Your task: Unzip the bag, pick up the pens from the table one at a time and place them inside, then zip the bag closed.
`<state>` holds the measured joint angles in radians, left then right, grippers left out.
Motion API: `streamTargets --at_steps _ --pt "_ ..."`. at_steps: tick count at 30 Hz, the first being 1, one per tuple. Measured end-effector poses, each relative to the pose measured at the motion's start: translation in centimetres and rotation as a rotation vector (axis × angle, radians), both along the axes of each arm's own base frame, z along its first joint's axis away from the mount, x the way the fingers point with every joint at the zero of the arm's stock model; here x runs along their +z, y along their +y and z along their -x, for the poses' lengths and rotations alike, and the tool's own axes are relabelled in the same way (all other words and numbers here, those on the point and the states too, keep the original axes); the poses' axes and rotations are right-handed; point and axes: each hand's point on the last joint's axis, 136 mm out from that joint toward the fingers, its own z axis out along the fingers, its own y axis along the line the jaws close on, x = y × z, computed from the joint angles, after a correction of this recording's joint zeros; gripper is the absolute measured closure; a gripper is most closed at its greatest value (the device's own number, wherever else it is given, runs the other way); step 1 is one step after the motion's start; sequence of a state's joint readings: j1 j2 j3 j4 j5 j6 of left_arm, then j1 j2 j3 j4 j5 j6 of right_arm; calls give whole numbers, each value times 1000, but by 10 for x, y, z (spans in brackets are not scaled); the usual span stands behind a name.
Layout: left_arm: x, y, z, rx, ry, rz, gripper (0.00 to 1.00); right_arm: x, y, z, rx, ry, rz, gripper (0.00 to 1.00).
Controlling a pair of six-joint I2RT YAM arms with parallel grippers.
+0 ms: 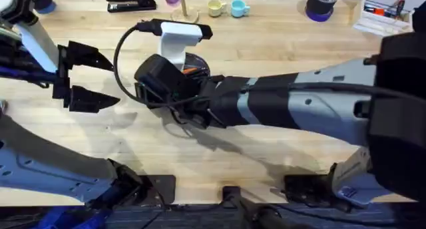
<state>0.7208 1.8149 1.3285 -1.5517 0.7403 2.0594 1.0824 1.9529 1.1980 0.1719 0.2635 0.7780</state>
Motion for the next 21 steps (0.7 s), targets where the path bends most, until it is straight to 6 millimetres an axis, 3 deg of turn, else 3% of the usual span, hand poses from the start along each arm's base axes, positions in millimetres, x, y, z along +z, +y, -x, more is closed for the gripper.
streamTargets --at_steps 10,21 --pt "0 0 0 0 0 0 7 3 -4 -9 -29 -16 -6 959" --pt "0 0 0 0 0 0 8 3 -4 -10 -15 -32 7 971"
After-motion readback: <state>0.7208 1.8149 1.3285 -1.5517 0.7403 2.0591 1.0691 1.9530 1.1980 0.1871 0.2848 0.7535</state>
